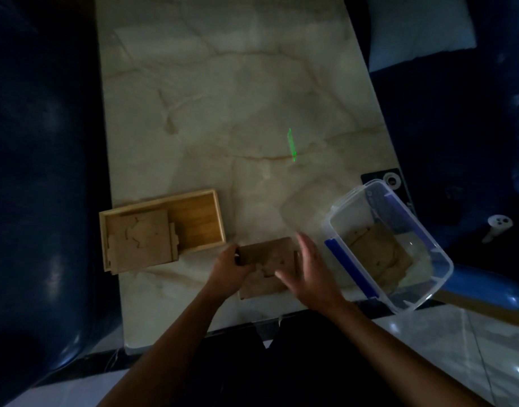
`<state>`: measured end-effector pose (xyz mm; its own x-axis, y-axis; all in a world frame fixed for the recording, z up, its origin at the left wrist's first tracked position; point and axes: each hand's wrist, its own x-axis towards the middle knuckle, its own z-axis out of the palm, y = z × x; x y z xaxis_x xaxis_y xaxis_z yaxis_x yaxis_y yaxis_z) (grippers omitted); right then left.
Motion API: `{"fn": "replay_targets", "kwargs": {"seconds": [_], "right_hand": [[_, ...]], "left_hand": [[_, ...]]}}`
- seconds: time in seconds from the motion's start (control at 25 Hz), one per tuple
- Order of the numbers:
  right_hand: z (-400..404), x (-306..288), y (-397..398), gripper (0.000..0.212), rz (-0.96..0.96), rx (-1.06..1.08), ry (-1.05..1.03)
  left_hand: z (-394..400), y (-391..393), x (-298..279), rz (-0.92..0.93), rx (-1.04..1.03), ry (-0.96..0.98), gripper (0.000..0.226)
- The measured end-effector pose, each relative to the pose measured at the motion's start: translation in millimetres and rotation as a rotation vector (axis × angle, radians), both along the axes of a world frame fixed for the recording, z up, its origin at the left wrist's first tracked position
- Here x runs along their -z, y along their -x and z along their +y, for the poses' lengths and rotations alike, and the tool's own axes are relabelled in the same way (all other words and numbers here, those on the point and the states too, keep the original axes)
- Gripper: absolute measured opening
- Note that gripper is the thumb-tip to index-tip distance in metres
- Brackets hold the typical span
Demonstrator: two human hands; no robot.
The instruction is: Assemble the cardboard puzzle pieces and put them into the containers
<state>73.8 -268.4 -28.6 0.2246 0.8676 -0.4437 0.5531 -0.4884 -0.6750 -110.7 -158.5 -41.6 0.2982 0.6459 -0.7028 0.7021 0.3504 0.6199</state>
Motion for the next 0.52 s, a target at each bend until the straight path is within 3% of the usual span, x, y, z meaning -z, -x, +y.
{"fn": "replay_targets", "kwargs": {"seconds": [0.08, 0.2, 0.28, 0.4, 0.52], "right_hand": [[11.2, 0.6, -6.7, 0.087, 0.206, 0.251, 0.053], [28.4, -0.2, -19.9, 0.030, 0.361, 0.209, 0.178], [32.0, -5.5, -25.0, 0.016, 0.307, 0.094, 0.125], [30.2, -12.4, -24.7, 0.023, 0.008, -0.180, -0.074], [21.6, -10.4, -18.6, 0.025, -0.186, -0.287, -0.280]], "left_hand": [[-2.1, 2.6, -2.0, -0.019, 0.046, -0.041, 0.031], [-4.5, 5.0, -10.4, -0.040, 0.086, -0.091, 0.030], [-4.1, 9.6, -16.4, -0.071, 0.088, -0.130, 0.031], [-2.4, 20.8, -19.3, -0.117, 0.155, -0.260, 0.030], [-3.9, 29.7, -17.7, -0.171, 0.222, -0.407, 0.032]]}}
